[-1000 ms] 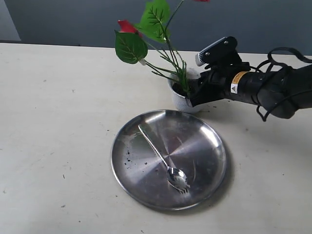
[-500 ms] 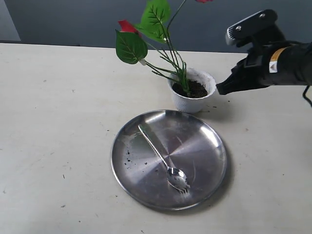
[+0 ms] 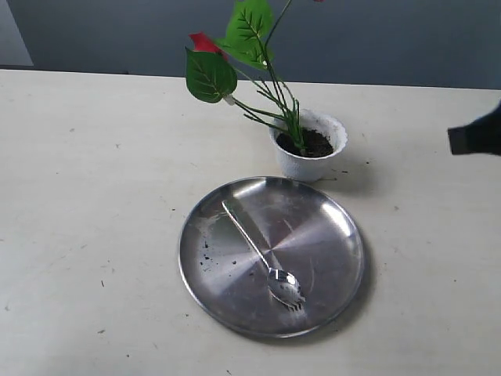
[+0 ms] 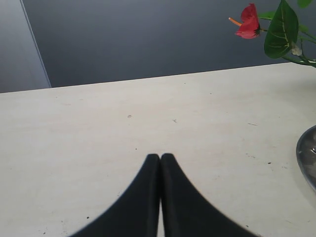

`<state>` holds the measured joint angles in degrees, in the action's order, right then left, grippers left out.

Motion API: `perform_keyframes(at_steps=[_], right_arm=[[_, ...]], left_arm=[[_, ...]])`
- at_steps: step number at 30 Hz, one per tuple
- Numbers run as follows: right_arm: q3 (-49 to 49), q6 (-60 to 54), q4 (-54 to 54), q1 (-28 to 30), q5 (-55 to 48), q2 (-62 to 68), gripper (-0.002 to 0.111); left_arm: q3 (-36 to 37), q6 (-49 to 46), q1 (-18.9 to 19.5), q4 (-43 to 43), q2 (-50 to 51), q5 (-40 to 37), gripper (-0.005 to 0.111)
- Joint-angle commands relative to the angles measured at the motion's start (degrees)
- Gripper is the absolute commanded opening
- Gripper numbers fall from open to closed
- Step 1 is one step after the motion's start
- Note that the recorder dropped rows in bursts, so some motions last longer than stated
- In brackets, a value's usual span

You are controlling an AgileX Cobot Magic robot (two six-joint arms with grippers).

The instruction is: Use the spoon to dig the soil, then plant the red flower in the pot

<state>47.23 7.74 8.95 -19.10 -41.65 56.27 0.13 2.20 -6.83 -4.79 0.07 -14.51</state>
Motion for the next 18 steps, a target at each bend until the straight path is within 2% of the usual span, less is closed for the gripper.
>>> perform_keyframes(at_steps=[1, 4, 8, 10, 18], right_arm=[[-5.7, -0.1, -2.6, 0.3, -5.7, -8.9, -0.001], [-9.3, -0.1, -6.6, 0.3, -9.3, -14.4, -0.001], [-9.6, 0.1, -4.6, 0.3, -22.8, -20.2, -0.001], [-9.6, 0.0, -3.9, 0.3, -26.2, -22.5, -0.001], [-9.1, -0.2, 2.9, 0.3, -20.5, -26.4, -0.001]], left_arm=[[-0.1, 0.2, -0.3, 0.0, -0.1, 0.8, 0.001], [-0.1, 0.2, -0.3, 0.0, -0.1, 0.8, 0.001], [-0.1, 0.2, -0.3, 0.0, -0.1, 0.8, 0.001], [-0.1, 0.2, -0.3, 0.0, -0.1, 0.8, 0.001], [-0.1, 0.2, -0.3, 0.0, -0.1, 0.8, 0.001]])
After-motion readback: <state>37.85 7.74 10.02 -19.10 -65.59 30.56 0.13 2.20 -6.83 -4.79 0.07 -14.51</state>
